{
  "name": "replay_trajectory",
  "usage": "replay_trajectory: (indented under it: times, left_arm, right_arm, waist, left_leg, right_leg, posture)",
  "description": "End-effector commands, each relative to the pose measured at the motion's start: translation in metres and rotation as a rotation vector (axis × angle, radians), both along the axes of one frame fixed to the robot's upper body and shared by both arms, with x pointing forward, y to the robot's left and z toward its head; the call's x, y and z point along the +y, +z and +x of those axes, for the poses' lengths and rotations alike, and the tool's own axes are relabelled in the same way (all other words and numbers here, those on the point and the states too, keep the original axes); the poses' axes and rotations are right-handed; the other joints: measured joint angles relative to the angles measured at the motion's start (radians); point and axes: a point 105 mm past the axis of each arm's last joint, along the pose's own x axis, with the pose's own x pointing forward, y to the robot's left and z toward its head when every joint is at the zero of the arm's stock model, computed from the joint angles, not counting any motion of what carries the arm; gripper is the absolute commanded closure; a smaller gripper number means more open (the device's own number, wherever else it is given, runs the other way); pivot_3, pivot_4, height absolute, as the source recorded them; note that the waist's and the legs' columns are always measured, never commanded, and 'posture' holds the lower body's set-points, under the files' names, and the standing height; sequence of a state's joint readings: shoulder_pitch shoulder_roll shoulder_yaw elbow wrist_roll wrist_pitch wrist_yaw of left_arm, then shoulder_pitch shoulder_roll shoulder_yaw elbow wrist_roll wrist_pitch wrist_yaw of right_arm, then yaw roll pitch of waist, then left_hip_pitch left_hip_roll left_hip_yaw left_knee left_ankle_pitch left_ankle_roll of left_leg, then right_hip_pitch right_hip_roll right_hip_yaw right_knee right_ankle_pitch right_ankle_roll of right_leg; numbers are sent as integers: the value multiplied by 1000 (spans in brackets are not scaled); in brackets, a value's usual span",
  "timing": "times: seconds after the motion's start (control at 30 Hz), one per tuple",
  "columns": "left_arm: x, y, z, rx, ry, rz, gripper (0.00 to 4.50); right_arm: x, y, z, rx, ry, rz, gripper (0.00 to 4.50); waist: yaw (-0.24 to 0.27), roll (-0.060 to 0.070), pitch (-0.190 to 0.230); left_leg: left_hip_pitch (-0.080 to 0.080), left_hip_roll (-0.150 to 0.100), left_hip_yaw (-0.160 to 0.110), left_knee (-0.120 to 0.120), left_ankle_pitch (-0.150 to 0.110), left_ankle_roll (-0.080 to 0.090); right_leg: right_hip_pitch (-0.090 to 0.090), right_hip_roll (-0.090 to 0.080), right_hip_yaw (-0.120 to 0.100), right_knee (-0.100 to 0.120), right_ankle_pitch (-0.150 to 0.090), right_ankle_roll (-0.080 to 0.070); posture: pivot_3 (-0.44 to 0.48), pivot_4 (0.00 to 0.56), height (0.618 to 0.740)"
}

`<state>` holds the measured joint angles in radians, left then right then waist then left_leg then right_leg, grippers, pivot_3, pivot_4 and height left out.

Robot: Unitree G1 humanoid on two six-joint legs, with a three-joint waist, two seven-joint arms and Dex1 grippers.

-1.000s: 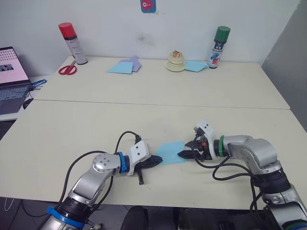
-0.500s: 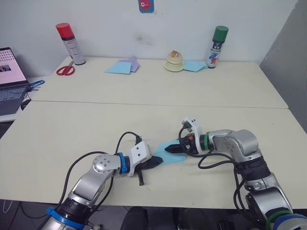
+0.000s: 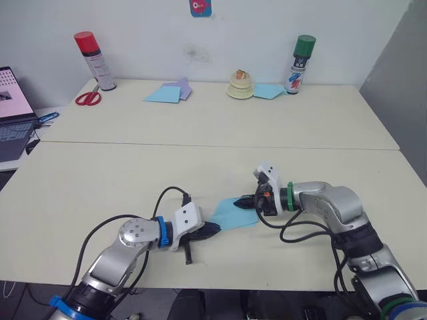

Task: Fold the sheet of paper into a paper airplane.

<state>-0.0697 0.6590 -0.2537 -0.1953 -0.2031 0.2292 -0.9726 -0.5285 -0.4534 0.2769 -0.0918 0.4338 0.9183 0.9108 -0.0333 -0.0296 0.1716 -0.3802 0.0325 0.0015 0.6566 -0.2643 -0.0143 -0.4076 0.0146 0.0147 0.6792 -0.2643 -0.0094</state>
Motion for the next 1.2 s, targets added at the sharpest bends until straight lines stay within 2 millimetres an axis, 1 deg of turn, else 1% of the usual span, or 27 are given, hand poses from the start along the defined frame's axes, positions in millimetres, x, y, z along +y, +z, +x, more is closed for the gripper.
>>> replay_trajectory:
  times: [0.03, 0.13, 0.23, 0.33, 0.43, 0.53, 0.7, 0.8, 0.9, 0.93, 1.0, 1.07, 1.13, 1.2]
  left_arm:
    - [27, -32, -13, 129, 65, 102, 4500]
    - [29, -32, -15, 132, 76, 98, 4500]
    - [29, -27, -12, 121, 86, 78, 4500]
    - [29, -22, -9, 110, 87, 71, 4500]
    - [32, -18, -8, 99, 89, 73, 4500]
    - [36, -15, -7, 89, 86, 82, 4500]
    - [40, -7, -4, 70, 85, 80, 4500]
    - [36, 7, 1, 46, 84, 43, 4500]
    - [28, 37, 10, 13, 67, -28, 4500]
    - [26, 43, 12, 9, 62, -44, 4500]
    - [19, 66, 19, -13, 44, -93, 4500]
    - [11, 80, 25, -66, 7, -87, 4500]
    - [4, 82, 28, -111, -32, -54, 4500]
    - [-5, 75, 27, -117, -75, -31, 4500]
  right_arm:
    - [6, 10, -14, -256, 165, -11, 4461]
    - [5, 0, -19, -471, 267, -70, 4461]
    - [4, -5, -23, -631, 357, -96, 4461]
    - [4, -11, -25, -760, 450, -123, 4461]
    - [1, -22, -28, -881, 569, -189, 4461]
    - [-2, -32, -34, -956, 666, -223, 4461]
    - [-5, -41, -33, -987, 689, -257, 4461]
    - [-8, -46, -30, -982, 695, -298, 4461]
    - [-11, -51, -29, -955, 687, -328, 4461]
    - [-11, -52, -28, -949, 686, -334, 4461]
    - [-13, -55, -29, -933, 687, -351, 4461]
    - [-14, -57, -29, -918, 684, -357, 4461]
    - [-15, -58, -29, -913, 679, -359, 4461]
    - [-14, -58, -29, -913, 677, -358, 4461]
  waist:
    - [0, 0, 0]
    - [0, 0, 0]
    - [0, 0, 0]
    - [0, 0, 0]
    - [0, 0, 0]
    - [0, 0, 0]
    - [0, -1, 0]
    - [0, -1, 0]
    - [1, -2, 1]
    - [2, -3, 1]
    - [2, -5, 3]
    - [2, -6, 2]
    - [0, -6, 2]
    - [-1, -6, 2]
  left_leg:
    - [0, 0, 0, -1, 0, 0]
    - [2, 0, 0, -3, 0, 0]
    - [5, -1, 2, -7, 0, 0]
    - [7, 0, 2, -11, 0, 0]
    - [7, 1, 2, -11, 0, -1]
    - [8, 1, 2, -12, 0, -1]
    - [8, 1, 3, -11, 0, -1]
    - [9, 1, 3, -11, 0, -1]
    - [10, 1, 2, -11, 0, -1]
    - [10, 1, 2, -11, 1, -1]
    - [10, 1, 2, -11, 1, -1]
    - [11, 1, 2, -10, 1, -1]
    - [11, 0, 3, -11, 1, -1]
    - [12, 0, 4, -11, 1, -1]
  right_leg:
    - [0, 0, 0, 0, 0, 0]
    - [0, 0, 0, 0, 0, 0]
    - [0, 0, 1, 0, -1, -1]
    - [1, 1, 1, 0, -2, -2]
    - [1, 2, 1, 0, -3, -4]
    - [1, 2, 1, 0, -3, -5]
    - [1, 2, 2, 0, -3, -5]
    - [1, 2, 2, 1, -3, -5]
    - [2, 2, 2, 1, -3, -5]
    - [2, 2, 1, 2, -3, -5]
    - [3, 2, 1, 2, -3, -5]
    - [3, 2, 1, 2, -3, -5]
    - [4, 2, 2, 2, -3, -5]
    - [4, 2, 4, 2, -3, -5]
  posture:
    - [0, 150, 729]
    - [0, 150, 729]
    - [0, 150, 729]
    - [0, 150, 729]
    - [0, 150, 729]
    - [0, 150, 729]
    - [0, 150, 729]
    - [0, 150, 729]
    - [0, 150, 729]
    - [0, 150, 729]
    - [0, 150, 729]
    - [0, 150, 729]
    - [0, 150, 729]
    - [0, 150, 729]
